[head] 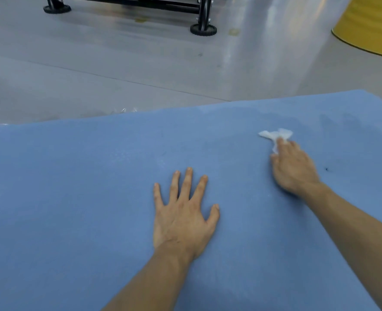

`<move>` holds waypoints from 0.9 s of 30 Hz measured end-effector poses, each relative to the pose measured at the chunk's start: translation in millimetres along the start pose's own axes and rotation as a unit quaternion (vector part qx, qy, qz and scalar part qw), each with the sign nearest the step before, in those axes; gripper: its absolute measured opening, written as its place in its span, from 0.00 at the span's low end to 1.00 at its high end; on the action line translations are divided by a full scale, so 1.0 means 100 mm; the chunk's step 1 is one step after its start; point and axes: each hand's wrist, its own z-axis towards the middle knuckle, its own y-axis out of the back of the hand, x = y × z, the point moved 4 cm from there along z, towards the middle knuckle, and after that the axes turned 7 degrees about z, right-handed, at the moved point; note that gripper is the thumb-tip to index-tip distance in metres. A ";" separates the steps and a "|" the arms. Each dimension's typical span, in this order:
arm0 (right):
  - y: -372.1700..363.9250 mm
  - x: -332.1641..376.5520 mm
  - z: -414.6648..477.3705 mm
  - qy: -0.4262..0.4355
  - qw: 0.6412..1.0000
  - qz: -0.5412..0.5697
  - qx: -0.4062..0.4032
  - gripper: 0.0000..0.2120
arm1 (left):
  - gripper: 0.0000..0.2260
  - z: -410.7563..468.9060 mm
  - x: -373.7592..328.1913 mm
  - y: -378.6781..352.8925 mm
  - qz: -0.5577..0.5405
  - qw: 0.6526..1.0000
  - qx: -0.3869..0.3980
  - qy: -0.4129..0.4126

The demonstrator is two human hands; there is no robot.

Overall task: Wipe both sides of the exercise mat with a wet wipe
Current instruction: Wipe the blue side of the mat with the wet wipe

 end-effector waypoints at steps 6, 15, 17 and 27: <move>0.02 -0.26 -0.10 -0.057 0.998 0.005 -0.004 0.32 | 0.32 0.01 0.00 -0.03 0.000 1.000 -0.007 0.001; -0.34 1.02 -0.48 0.255 0.960 -0.004 0.120 0.36 | 0.32 0.01 -0.01 -0.01 0.002 1.000 -0.004 0.007; -0.35 1.13 -0.56 0.268 0.955 -0.014 0.129 0.35 | 0.32 0.00 -0.01 -0.01 -0.003 1.000 0.001 0.006; -0.01 -0.08 -0.14 -0.031 0.999 -0.020 0.002 0.30 | 0.32 0.01 0.01 -0.03 0.002 1.000 -0.007 0.003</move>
